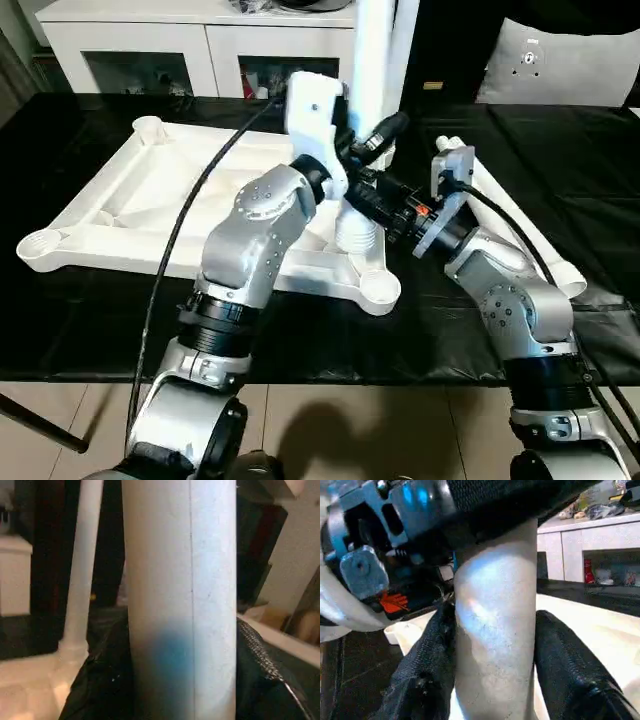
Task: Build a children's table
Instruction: Pick table leg
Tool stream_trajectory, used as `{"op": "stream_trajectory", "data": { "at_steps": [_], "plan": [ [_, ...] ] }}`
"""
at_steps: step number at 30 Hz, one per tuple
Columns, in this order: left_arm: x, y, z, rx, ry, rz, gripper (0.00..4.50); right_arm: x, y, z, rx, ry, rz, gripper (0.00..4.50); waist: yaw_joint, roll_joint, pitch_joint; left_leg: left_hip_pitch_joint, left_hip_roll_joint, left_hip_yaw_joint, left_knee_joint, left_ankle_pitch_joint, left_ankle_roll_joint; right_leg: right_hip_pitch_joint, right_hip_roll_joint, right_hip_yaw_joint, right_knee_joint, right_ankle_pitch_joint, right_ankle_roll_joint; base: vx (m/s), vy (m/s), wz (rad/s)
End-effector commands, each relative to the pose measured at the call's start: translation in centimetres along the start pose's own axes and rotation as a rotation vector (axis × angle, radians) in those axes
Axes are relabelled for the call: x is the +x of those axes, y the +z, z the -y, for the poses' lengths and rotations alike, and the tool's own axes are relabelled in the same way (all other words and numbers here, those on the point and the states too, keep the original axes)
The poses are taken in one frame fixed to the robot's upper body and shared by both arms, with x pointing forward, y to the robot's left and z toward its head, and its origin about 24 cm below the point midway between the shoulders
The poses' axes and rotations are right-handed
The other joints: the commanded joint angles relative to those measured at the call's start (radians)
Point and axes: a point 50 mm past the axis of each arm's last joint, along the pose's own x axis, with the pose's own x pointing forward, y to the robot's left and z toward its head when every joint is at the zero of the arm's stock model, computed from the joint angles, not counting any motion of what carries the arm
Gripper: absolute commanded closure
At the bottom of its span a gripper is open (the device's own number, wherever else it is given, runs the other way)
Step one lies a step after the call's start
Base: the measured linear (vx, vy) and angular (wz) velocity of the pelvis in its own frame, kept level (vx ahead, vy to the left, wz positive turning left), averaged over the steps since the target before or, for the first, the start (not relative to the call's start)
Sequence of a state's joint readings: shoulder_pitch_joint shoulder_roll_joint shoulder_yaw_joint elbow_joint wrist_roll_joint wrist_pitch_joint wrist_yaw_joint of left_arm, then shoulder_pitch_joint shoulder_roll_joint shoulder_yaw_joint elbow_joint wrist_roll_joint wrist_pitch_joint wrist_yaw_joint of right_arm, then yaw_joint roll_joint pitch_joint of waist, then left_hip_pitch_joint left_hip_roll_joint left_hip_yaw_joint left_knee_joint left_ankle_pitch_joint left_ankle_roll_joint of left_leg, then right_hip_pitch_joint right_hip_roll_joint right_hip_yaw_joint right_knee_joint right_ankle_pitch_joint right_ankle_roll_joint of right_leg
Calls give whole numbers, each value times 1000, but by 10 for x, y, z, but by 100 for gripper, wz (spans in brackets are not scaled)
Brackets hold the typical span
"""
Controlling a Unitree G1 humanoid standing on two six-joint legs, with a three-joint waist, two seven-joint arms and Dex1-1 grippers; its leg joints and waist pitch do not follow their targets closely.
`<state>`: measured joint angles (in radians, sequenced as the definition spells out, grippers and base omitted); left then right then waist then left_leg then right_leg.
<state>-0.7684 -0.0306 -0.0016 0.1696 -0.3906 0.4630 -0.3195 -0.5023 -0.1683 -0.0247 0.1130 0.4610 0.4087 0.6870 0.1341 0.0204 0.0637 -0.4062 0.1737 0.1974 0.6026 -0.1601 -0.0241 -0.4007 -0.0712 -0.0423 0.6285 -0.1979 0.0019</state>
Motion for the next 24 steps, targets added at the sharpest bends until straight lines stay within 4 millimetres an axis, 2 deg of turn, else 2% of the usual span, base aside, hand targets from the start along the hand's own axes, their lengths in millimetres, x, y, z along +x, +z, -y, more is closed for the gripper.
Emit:
{"op": "stream_trajectory", "data": {
  "at_steps": [1, 4, 8, 16, 18, 22, 24],
  "plan": [
    [-7, 11, -7, -43, 21, 49, 258, -10, 0, 10, -9, -58, 0, 264, -6, -13, -80, 29, 51, -28, -62, -166, 15, 42, -73, 38, -80, -151, -190, 0, 0, 0],
    [-7, 14, -10, -71, 44, 68, 260, -10, 0, 10, -17, -60, -4, 264, -7, -15, -80, 29, 51, -27, -61, -164, 19, 42, -71, 38, -81, -150, -188, 0, 0, 0],
    [-7, 11, -14, -11, 77, 37, 260, -9, 2, 12, -50, -78, -12, 264, -6, -14, -79, 29, 52, -29, -63, -163, 19, 41, -71, 38, -83, -165, -171, 0, 0, 0],
    [-8, 12, -18, -4, 102, 32, 260, -9, 1, 14, -36, -90, -19, 264, -11, -15, -79, 28, 51, -28, -63, -164, 17, 42, -72, 38, -83, -171, -170, 0, 0, 0],
    [-8, 12, -19, 2, 110, 30, 260, -9, 1, 15, -25, -95, -18, 208, -14, -16, -79, 27, 50, -29, -63, -161, 19, 43, -71, 38, -82, -165, -172, 0, 0, 0],
    [-8, 12, -20, 7, 122, 28, 260, -10, 2, 17, -26, -98, -16, 185, -21, -16, -79, 26, 49, -30, -63, -163, 20, 45, -70, 37, -82, -167, -170, 0, 0, 0],
    [-8, 12, -21, 11, 125, 25, 262, -10, 2, 17, -29, -101, -15, 152, -23, -15, -79, 27, 49, -29, -63, -159, 18, 45, -71, 37, -84, -172, -167, 0, 0, 0]
  ]
}}
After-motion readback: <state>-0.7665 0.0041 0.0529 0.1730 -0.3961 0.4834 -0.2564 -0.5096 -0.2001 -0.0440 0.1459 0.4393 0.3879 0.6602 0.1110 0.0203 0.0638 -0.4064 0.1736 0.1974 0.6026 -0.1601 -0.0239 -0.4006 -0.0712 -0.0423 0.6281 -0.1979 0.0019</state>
